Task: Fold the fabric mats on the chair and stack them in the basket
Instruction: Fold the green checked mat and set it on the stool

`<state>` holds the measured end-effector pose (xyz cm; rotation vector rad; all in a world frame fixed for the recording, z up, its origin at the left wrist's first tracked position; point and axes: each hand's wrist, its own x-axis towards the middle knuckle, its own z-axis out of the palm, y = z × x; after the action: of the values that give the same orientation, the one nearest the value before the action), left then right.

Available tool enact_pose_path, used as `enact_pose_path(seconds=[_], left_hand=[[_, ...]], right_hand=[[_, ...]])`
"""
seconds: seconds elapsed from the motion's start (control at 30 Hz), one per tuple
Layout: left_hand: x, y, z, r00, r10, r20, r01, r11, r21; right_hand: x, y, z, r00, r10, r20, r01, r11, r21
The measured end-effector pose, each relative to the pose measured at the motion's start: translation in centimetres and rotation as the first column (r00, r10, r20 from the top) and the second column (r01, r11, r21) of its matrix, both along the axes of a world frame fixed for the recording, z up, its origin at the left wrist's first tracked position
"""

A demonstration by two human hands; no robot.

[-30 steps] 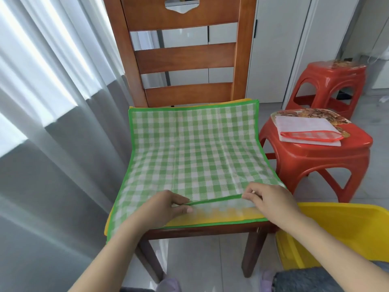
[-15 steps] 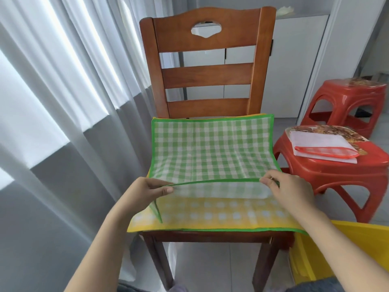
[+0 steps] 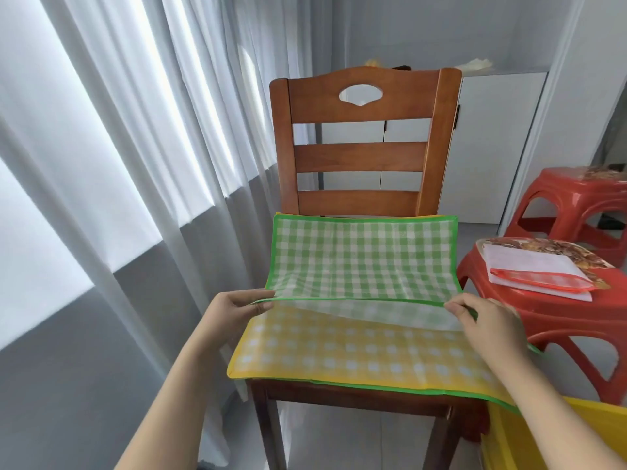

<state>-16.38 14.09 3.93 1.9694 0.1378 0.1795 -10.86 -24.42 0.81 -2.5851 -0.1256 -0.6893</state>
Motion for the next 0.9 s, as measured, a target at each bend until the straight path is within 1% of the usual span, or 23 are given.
enact_pose_path(seconds=[0.07, 0.2, 0.3, 0.37, 0.43, 0.5, 0.57, 0.63, 0.77, 0.83, 0.9], left_hand=[[-0.1, 0.5, 0.2, 0.999, -0.032, -0.018, 0.032, 0.998, -0.047], [-0.1, 1.7, 0.1, 0.994, -0.082, -0.07, 0.081, 0.996, -0.027], [0.0, 1.7, -0.2, 0.998, -0.037, -0.049, 0.035, 0.999, -0.031], [0.2, 1.4, -0.5, 1.0, -0.003, -0.022, 0.002, 0.999, -0.04], [0.6, 1.0, -0.8, 0.999, 0.045, -0.003, -0.045, 0.997, -0.065], [1.0, 0.9, -0.9, 0.992, 0.126, 0.027, -0.125, 0.991, -0.051], [1.4, 1.0, -1.1, 0.979, 0.192, 0.065, -0.19, 0.981, -0.046], [1.9, 1.1, -1.3, 0.967, 0.237, 0.092, -0.234, 0.971, -0.048], [3.5, 1.0, -2.4, 0.928, 0.352, 0.12, -0.359, 0.932, 0.045], [4.2, 1.1, -3.4, 0.916, 0.389, 0.097, -0.399, 0.908, 0.124], [4.7, 1.1, -4.7, 0.914, 0.404, 0.031, -0.4, 0.89, 0.218]], right_hand=[[0.1, -0.2, 0.0, 1.0, -0.002, 0.022, 0.001, 1.0, 0.027], [0.3, -0.3, 0.0, 1.0, 0.008, -0.001, -0.008, 1.0, 0.005], [0.3, -0.9, 0.2, 1.0, 0.005, -0.023, -0.005, 1.0, -0.001], [-0.1, -1.2, 0.5, 0.997, -0.001, -0.078, 0.001, 1.0, -0.005], [-0.3, -1.4, 0.8, 0.99, -0.016, -0.137, 0.007, 0.998, -0.068], [-0.5, -1.3, 1.8, 0.983, -0.043, -0.177, 0.009, 0.982, -0.187], [-0.6, -1.0, 3.3, 0.983, -0.041, -0.179, -0.012, 0.959, -0.282], [-0.3, -0.6, 4.7, 0.987, -0.029, -0.156, -0.024, 0.944, -0.329], [3.3, 1.1, 5.3, 0.999, -0.022, -0.046, 0.002, 0.921, -0.391], [5.6, 2.3, 4.3, 0.996, 0.001, -0.091, -0.037, 0.92, -0.389], [7.6, 3.4, 2.3, 0.98, 0.036, -0.196, -0.103, 0.934, -0.342]])
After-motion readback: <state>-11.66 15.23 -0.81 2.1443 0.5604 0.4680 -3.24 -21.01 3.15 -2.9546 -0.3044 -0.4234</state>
